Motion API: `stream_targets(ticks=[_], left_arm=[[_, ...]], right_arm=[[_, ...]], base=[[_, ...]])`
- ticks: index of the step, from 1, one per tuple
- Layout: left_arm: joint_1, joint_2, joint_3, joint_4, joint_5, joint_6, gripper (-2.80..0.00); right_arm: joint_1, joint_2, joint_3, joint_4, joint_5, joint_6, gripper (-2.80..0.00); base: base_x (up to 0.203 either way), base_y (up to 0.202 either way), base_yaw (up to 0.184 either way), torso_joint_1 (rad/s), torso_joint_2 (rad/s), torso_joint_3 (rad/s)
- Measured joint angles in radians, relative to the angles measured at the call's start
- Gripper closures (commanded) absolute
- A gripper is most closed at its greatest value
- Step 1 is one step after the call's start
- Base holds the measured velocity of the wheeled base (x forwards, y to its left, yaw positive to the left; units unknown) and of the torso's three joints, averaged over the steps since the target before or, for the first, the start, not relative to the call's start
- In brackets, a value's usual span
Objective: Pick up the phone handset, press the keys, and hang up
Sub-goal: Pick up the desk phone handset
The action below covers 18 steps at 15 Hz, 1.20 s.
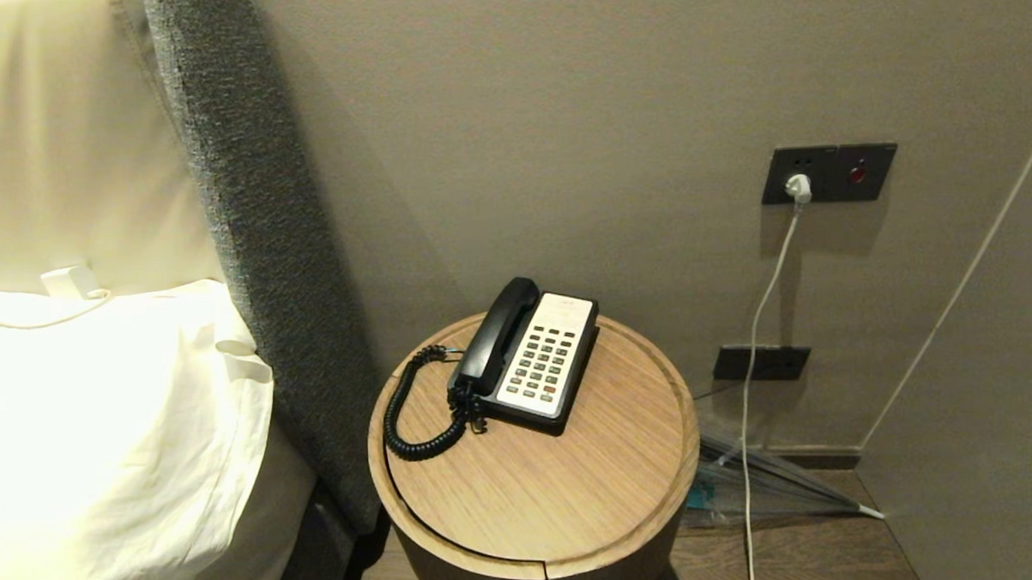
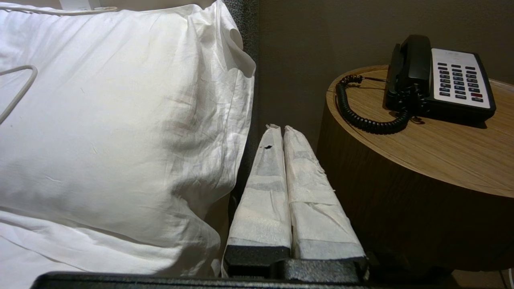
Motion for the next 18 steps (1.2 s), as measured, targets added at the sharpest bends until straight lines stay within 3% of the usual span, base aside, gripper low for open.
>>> stream_targets(ticks=[18], left_arm=[[0.0,0.0,0.0,0.0,0.0,0.0,0.0]], right_arm=[[0.0,0.0,0.0,0.0,0.0,0.0,0.0]], base=[[0.0,0.0,0.0,0.0,0.0,0.0]])
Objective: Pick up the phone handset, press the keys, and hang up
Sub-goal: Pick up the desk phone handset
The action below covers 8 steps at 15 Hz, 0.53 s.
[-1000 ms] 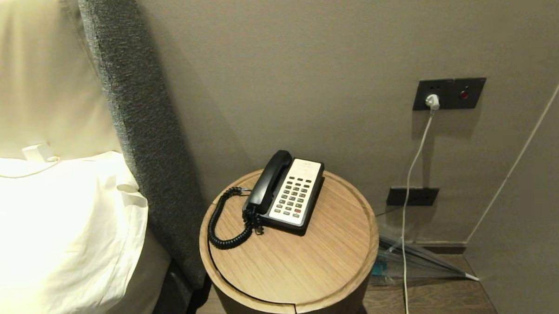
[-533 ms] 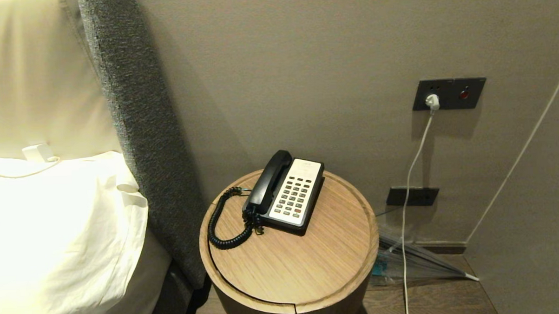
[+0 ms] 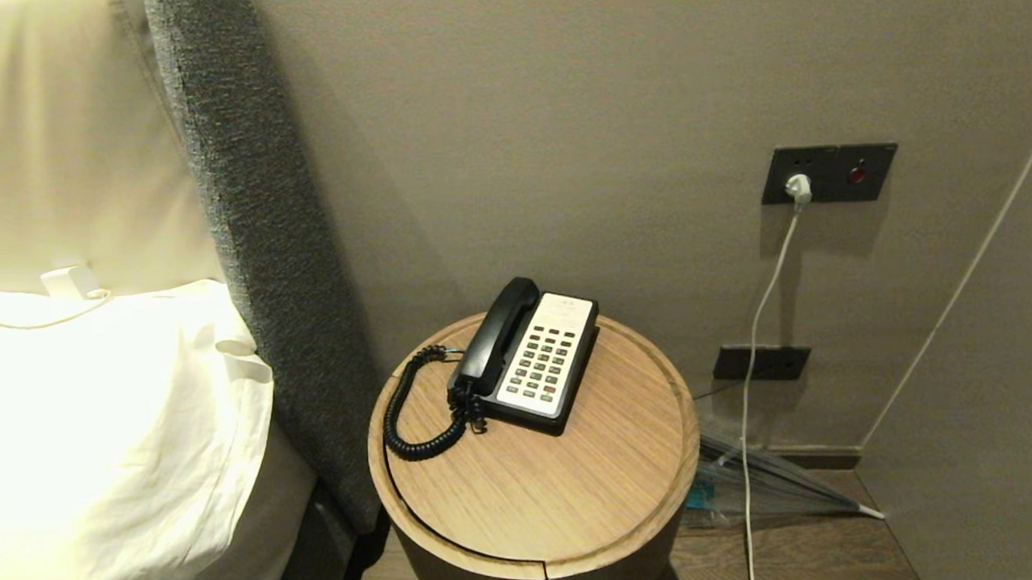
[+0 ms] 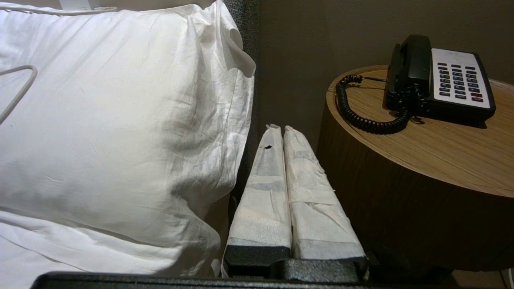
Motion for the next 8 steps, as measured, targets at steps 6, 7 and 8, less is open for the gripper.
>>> stream_targets(ticks=[6,7,8], left_arm=[[0.0,0.0,0.0,0.005,0.0,0.004,0.0],[0.0,0.0,0.0,0.004,0.0,0.003,0.0],[0.0,0.0,0.0,0.003,0.0,0.003,0.0]], right_arm=[[0.0,0.0,0.0,0.0,0.0,0.0,0.0],[0.0,0.0,0.0,0.0,0.0,0.0,0.0],[0.0,0.0,0.0,0.0,0.0,0.0,0.0]], base=[[0.0,0.0,0.0,0.0,0.0,0.0],[0.0,0.0,0.0,0.0,0.0,0.0],[0.0,0.0,0.0,0.0,0.0,0.0]])
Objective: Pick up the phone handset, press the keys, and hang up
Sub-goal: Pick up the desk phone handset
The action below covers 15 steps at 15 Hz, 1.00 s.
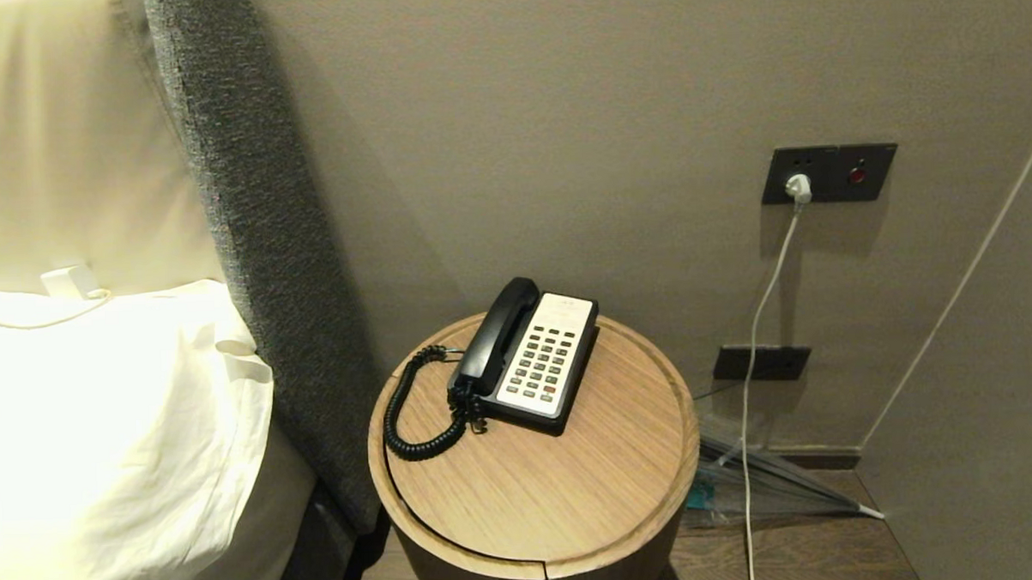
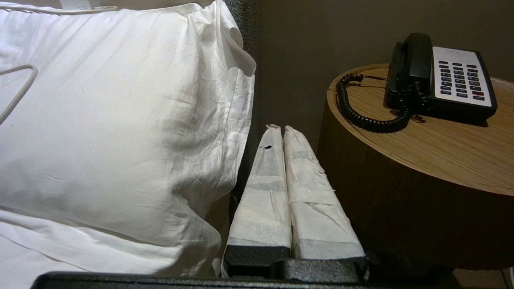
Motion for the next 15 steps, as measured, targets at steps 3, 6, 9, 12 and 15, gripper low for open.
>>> stream_targets(ticks=[3,6,9,12,15], left_arm=[[0.0,0.0,0.0,0.0,0.0,0.0,0.0],[0.0,0.0,0.0,0.0,0.0,-0.006,0.0],[0.0,0.0,0.0,-0.002,0.0,-0.004,0.0],[0.0,0.0,0.0,-0.003,0.0,-0.007,0.0],[0.0,0.0,0.0,-0.003,0.002,-0.011,0.0]], right_arm=[[0.0,0.0,0.0,0.0,0.0,0.0,0.0],[0.0,0.0,0.0,0.0,0.0,0.0,0.0],[0.0,0.0,0.0,0.0,0.001,0.0,0.0],[0.0,0.0,0.0,0.0,0.001,0.0,0.0],[0.0,0.0,0.0,0.0,0.0,0.0,0.0]], base=[[0.0,0.0,0.0,0.0,0.0,0.0],[0.0,0.0,0.0,0.0,0.0,0.0],[0.0,0.0,0.0,0.0,0.0,0.0],[0.0,0.0,0.0,0.0,0.0,0.0],[0.0,0.0,0.0,0.002,0.0,-0.021]])
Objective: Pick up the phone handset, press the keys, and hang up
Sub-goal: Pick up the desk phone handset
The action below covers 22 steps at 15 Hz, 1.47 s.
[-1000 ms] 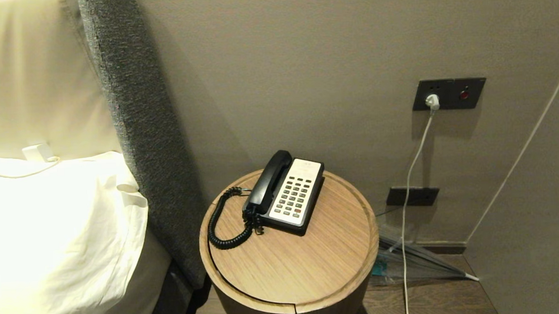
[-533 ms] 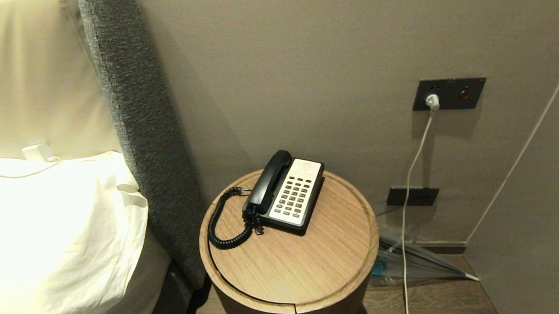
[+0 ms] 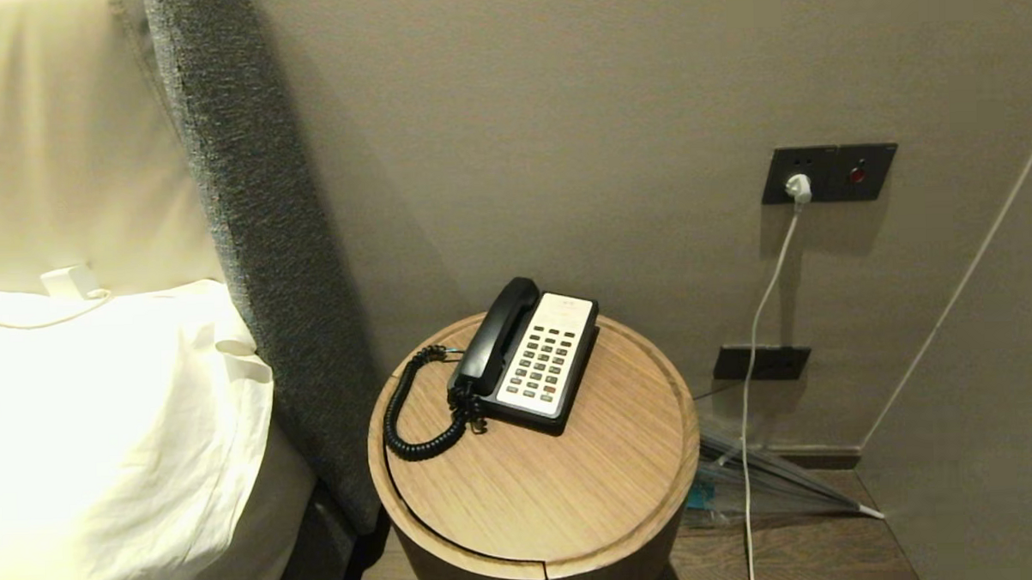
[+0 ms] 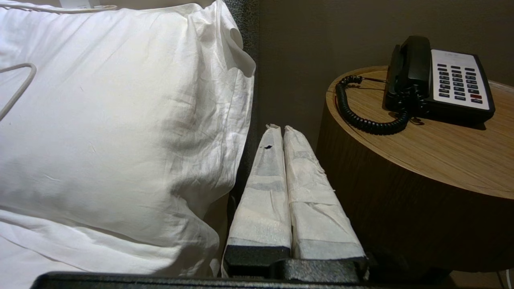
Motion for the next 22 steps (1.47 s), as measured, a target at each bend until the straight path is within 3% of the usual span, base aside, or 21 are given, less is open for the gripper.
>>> stream_targets(ticks=[22], left_arm=[[-0.001,0.0,0.0,-0.001,-0.002,-0.003,0.0]], right_arm=[[0.0,0.0,0.0,0.0,0.0,0.0,0.0]], base=[[0.0,0.0,0.0,0.003,0.0,-0.19]])
